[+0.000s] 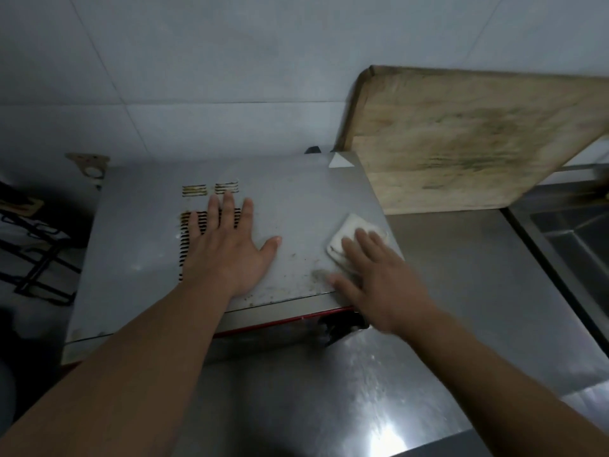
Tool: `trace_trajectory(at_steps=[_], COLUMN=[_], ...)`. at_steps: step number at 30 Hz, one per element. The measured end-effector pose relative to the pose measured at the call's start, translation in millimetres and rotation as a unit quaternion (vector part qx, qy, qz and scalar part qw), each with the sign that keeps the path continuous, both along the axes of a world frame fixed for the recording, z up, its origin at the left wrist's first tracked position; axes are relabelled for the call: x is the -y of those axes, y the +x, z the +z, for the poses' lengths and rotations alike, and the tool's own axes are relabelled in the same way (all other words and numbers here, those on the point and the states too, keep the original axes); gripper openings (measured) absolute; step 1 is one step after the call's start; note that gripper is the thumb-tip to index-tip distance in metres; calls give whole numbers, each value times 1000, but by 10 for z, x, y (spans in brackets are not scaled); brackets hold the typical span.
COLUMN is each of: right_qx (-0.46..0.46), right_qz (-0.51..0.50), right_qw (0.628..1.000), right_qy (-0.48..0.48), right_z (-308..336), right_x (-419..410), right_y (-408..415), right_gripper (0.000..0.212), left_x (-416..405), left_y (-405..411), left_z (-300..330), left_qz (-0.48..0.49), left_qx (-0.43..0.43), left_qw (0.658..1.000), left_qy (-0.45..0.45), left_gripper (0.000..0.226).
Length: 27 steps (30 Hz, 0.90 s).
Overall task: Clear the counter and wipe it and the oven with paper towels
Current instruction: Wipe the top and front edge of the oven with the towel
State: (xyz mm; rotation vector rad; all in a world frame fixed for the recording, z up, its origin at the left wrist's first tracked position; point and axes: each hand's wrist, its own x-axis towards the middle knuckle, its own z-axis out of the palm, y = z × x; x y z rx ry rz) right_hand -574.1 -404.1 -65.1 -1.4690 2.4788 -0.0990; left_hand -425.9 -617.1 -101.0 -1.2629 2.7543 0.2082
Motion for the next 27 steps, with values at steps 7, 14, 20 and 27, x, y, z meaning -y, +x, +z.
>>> trace_trajectory(at_steps=[7,14,20,27], right_qx=[-5,-56,-45,17], right_qz=[8,33,-25,22], right_qw=[1000,997,998,999], right_qy=[3,50,31,-25], right_z=[22,29,-12,-58], right_x=[-98,1201,1586,12], right_y=[-107,-1079,-1238,-219], right_gripper=[92,98,86,77], left_x=[3,17,31,16], left_y=[-1,-11,-4,14], left_z=[15,-12,-29,-26], left_qz=[-5,1,1,-4], left_qx=[1,12,7,0], left_qw=[1000,1000,1000,1000], left_qy=[-3,-6,-10,-18], left_gripper=[91,91,91,93])
